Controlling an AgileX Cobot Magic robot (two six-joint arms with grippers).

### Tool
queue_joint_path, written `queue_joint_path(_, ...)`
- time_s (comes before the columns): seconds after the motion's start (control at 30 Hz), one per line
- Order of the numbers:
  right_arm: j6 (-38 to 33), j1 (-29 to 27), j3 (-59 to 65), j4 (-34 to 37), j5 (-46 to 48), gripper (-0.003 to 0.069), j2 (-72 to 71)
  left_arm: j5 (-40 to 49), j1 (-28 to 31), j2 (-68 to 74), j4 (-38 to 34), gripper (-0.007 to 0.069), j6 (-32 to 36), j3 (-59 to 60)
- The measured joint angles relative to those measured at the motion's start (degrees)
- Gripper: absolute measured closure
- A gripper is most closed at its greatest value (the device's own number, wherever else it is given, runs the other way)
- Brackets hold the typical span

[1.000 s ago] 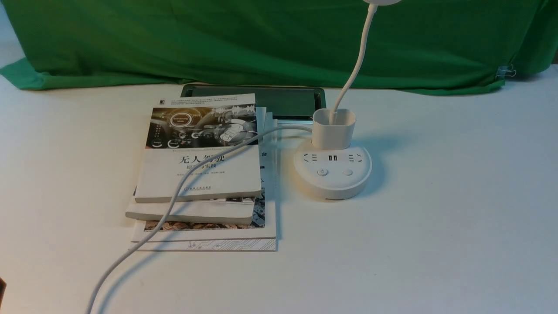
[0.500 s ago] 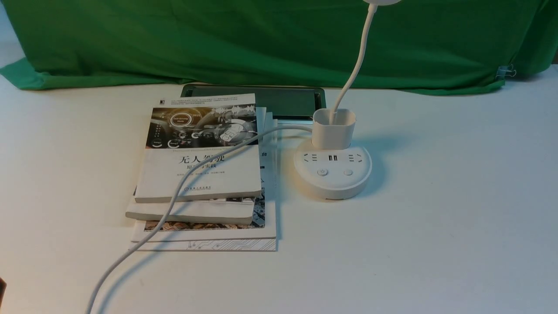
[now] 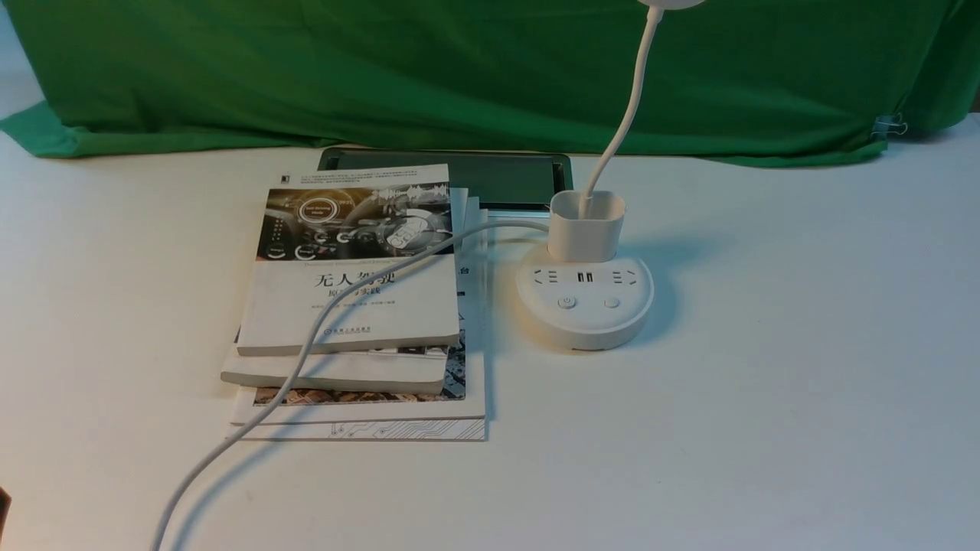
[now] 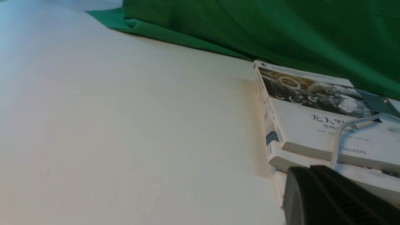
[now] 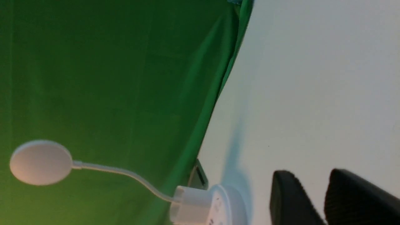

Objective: Turn on the desk lamp on the white desktop with your hand.
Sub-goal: 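Press the button on the base of the white desk lamp with the right gripper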

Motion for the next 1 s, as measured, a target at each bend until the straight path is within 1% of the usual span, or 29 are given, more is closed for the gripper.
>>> queue_joint_path(0.07,1.27,0.00,0.00,0.08,0.05,0.0418,0.00,0.06,0.00,0.00,0.00,0.0603,0.00,0.00)
queue_joint_path(0.17,-0.22,0.00,0.00,0.13,0.30,0.0418,0.00,0.06,0.00,0.00,0.00,0.0603,0.00,0.00)
queue_joint_path(0.23,-3.80,0.00,0.00,0.13,0.45,0.0418,0.00,0.06,0.00,0.00,0.00,0.0603,0.00,0.00)
queue_joint_path(0.33,-12.88,0.00,0.00,0.21,0.38,0.0418,0.00,0.06,0.00,0.00,0.00,0.0603,0.00,0.00)
queue_joint_path(0.37,-19.73,0.00,0.00,0.39,0.31,0.0418,0.00,0.06,0.00,0.00,0.00,0.0603,0.00,0.00)
queue_joint_path(0.4,-22.99,0.23,0.00,0.95,0.38,0.0421,0.00,0.06,0.00,0.00,0.00,0.0603,0.00,0.00)
queue_joint_path(0.43,-27.60,0.73,0.00,3.14,0.38,0.0433,0.00,0.06,0.00,0.00,0.00,0.0603,0.00,0.00)
queue_joint_path(0.47,-30.70,1.21,-0.21,4.22,0.52,0.0446,0.00,0.06,0.00,0.00,0.00,0.0603,0.00,0.00)
queue_joint_path(0.5,-34.58,1.78,-0.75,5.39,0.95,0.0469,-0.05,0.06,0.00,0.00,0.00,0.0603,0.00,0.00)
queue_joint_path(0.53,-39.34,2.86,-2.54,6.52,1.32,0.0507,-0.05,0.06,0.00,0.00,0.00,0.0603,0.00,0.00)
queue_joint_path(0.57,-42.58,3.90,-4.08,6.74,1.55,0.0538,0.26,0.06,0.00,0.00,0.00,0.0603,0.00,0.00)
queue_joint_path(0.6,-43.40,3.90,-4.49,6.74,1.55,0.0547,0.38,0.06,0.00,0.00,0.00,0.0603,0.00,0.00)
queue_joint_path(0.63,-49.16,5.74,-8.07,6.88,2.01,0.0603,2.04,0.06,0.00,0.00,0.00,0.0603,0.00,0.00)
queue_joint_path(0.67,-53.40,6.95,-11.15,6.94,2.84,0.0622,4.05,0.06,0.00,0.00,0.00,0.0603,0.00,0.00)
queue_joint_path(0.73,-62.20,9.14,-17.74,6.94,5.69,0.0630,10.09,0.06,0.00,0.00,0.00,0.0603,0.00,0.00)
queue_joint_path(0.8,-71.86,11.63,-27.02,6.94,11.90,0.0631,18.00,0.06,0.00,0.00,0.00,0.0603,0.00,0.00)
queue_joint_path(0.9,-85.48,14.31,-39.59,6.98,26.35,0.0631,31.00,0.06,0.00,0.00,0.00,0.0603,0.00,0.00)
queue_joint_path(0.93,-87.57,14.95,-42.98,6.98,30.45,0.0631,34.47,0.06,0.00,0.00,0.00,0.0603,0.00,0.00)
queue_joint_path(0.97,-91.29,15.79,-47.76,6.98,35.99,0.0631,39.42,0.06,0.00,0.00,0.00,0.0603,0.00,0.00)
queue_joint_path(1.0,-92.82,16.25,-50.60,6.98,39.70,0.0631,42.55,0.06,0.00,0.00,0.00,0.0603,0.00,0.00)
